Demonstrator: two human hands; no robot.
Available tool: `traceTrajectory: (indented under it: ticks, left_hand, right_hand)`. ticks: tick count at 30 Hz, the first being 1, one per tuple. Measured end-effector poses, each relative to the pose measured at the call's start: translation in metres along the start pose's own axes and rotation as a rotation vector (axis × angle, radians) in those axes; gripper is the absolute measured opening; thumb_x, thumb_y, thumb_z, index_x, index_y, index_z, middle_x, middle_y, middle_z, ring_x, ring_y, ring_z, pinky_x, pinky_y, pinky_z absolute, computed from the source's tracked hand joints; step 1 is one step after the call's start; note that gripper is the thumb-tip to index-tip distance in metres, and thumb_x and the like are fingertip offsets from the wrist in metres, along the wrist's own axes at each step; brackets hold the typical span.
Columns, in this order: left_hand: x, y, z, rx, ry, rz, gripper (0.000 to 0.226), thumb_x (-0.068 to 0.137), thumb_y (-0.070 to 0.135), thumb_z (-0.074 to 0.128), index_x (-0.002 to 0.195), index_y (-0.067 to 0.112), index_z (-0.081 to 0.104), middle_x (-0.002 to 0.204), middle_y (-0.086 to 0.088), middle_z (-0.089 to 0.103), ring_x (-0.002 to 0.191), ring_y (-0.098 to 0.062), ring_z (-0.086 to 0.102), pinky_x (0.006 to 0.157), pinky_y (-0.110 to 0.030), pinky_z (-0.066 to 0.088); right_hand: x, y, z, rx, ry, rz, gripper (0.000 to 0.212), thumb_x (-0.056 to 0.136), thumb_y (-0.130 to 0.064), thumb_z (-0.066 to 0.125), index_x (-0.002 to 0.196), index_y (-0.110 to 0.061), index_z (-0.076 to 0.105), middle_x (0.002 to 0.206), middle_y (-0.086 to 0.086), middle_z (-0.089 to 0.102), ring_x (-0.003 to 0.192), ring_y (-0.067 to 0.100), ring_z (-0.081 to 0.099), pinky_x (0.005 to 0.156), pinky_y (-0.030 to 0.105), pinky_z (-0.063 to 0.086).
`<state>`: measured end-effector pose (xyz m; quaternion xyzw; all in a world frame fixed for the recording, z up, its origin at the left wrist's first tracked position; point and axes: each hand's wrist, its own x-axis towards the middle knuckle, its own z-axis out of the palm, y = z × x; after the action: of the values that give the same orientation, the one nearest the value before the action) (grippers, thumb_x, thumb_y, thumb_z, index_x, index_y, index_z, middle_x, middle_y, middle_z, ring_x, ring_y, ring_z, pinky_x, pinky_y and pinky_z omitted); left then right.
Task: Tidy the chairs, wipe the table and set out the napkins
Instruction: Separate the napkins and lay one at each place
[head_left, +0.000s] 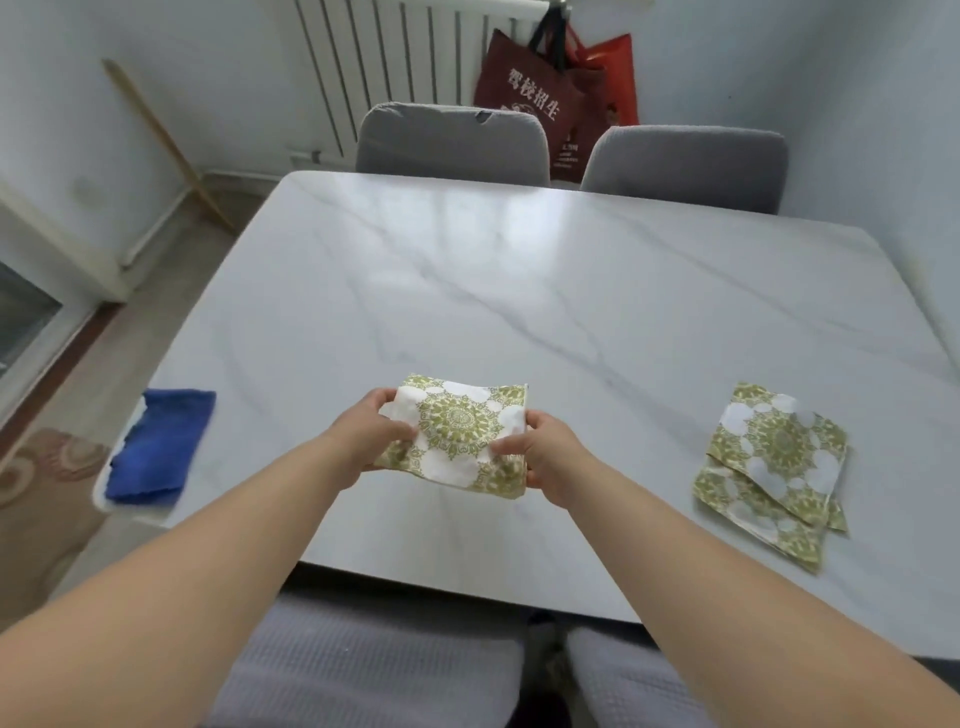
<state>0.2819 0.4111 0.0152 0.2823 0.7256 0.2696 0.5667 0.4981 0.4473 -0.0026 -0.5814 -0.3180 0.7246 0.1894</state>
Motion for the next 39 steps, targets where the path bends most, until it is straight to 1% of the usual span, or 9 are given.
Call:
traceTrajectory:
  ticks: [7, 14, 17, 22, 26, 29, 31, 34, 39]
  left_hand:
    - [0.028, -0.041, -0.080, 0.168, 0.107, 0.056, 0.049, 0.083, 0.018, 0.067, 0.121, 0.039, 0.045, 0.092, -0.002, 0.059, 0.082, -0.021, 0.058, 0.064, -0.030, 0.043]
    - [0.053, -0.100, -0.094, 0.186, 0.047, -0.129, 0.050, 0.087, 0.017, 0.065, 0.133, 0.020, 0.045, 0.115, -0.005, 0.055, 0.104, -0.025, 0.058, 0.090, -0.044, 0.053]
    - [0.059, -0.107, -0.095, 0.220, 0.031, -0.105, 0.041, 0.085, 0.010, 0.065, 0.121, 0.021, 0.050, 0.104, -0.005, 0.059, 0.099, -0.025, 0.062, 0.085, -0.046, 0.056]
    - [0.062, -0.113, -0.099, 0.398, 0.023, -0.066, 0.041, 0.080, 0.006, 0.066, 0.114, 0.025, 0.050, 0.086, 0.000, 0.056, 0.080, -0.022, 0.060, 0.078, -0.041, 0.058]
    - [0.060, -0.107, -0.097, 0.566, 0.025, -0.038, 0.047, 0.080, 0.014, 0.066, 0.121, 0.023, 0.045, 0.110, -0.008, 0.060, 0.087, -0.023, 0.060, 0.069, -0.034, 0.052]
    - [0.057, -0.098, -0.090, 0.713, 0.119, 0.002, 0.063, 0.081, 0.023, 0.066, 0.136, 0.018, 0.034, 0.134, -0.010, 0.040, 0.111, -0.029, 0.052, 0.084, -0.033, 0.045]
    - [0.058, -0.091, -0.084, 0.722, 0.133, 0.048, 0.064, 0.082, 0.024, 0.065, 0.137, 0.019, 0.034, 0.135, -0.010, 0.036, 0.114, -0.029, 0.050, 0.092, -0.036, 0.045]
    - [0.058, -0.076, -0.065, 0.706, 0.058, 0.130, 0.056, 0.080, 0.025, 0.068, 0.131, 0.019, 0.044, 0.130, -0.008, 0.042, 0.104, -0.024, 0.055, 0.089, -0.036, 0.050]
    - [0.052, -0.046, 0.004, 0.659, -0.100, 0.274, 0.042, 0.081, 0.019, 0.069, 0.121, 0.015, 0.056, 0.118, -0.005, 0.055, 0.099, -0.017, 0.055, 0.077, -0.029, 0.047]
  right_hand:
    - [0.041, 0.023, 0.086, -0.036, 0.148, -0.027, 0.050, 0.075, -0.002, 0.073, 0.120, -0.018, 0.057, 0.114, 0.008, 0.065, 0.099, 0.029, 0.065, 0.079, 0.043, 0.056]
    - [0.058, 0.071, 0.114, -0.051, 0.218, 0.152, 0.037, 0.079, 0.006, 0.066, 0.099, -0.022, 0.052, 0.112, 0.007, 0.064, 0.101, 0.029, 0.064, 0.086, 0.050, 0.055]
    - [0.062, 0.079, 0.118, -0.203, 0.307, 0.096, 0.046, 0.076, 0.011, 0.058, 0.105, -0.025, 0.050, 0.108, -0.001, 0.061, 0.100, 0.025, 0.061, 0.088, 0.047, 0.054]
    - [0.056, 0.080, 0.121, -0.401, 0.405, 0.016, 0.049, 0.083, 0.008, 0.039, 0.117, -0.024, 0.053, 0.089, -0.011, 0.056, 0.079, 0.011, 0.054, 0.059, 0.023, 0.044]
    - [0.057, 0.080, 0.124, -0.486, 0.426, 0.013, 0.050, 0.084, 0.002, 0.043, 0.128, -0.021, 0.049, 0.106, 0.000, 0.059, 0.093, 0.021, 0.057, 0.075, 0.031, 0.050]
    - [0.054, 0.080, 0.115, -0.507, 0.445, 0.028, 0.060, 0.083, -0.002, 0.052, 0.139, -0.019, 0.040, 0.128, 0.008, 0.052, 0.110, 0.026, 0.055, 0.086, 0.036, 0.050]
    - [0.046, 0.076, 0.103, -0.468, 0.447, 0.040, 0.061, 0.084, -0.004, 0.056, 0.141, -0.019, 0.038, 0.133, 0.006, 0.046, 0.107, 0.023, 0.055, 0.071, 0.028, 0.047]
    - [0.033, 0.069, 0.073, -0.403, 0.470, 0.055, 0.057, 0.085, -0.005, 0.056, 0.139, -0.019, 0.040, 0.134, 0.004, 0.043, 0.095, 0.019, 0.054, 0.057, 0.022, 0.041]
    - [0.002, 0.065, -0.009, -0.332, 0.611, 0.041, 0.042, 0.086, -0.006, 0.058, 0.127, -0.013, 0.052, 0.128, 0.005, 0.048, 0.092, 0.017, 0.054, 0.067, 0.025, 0.042]
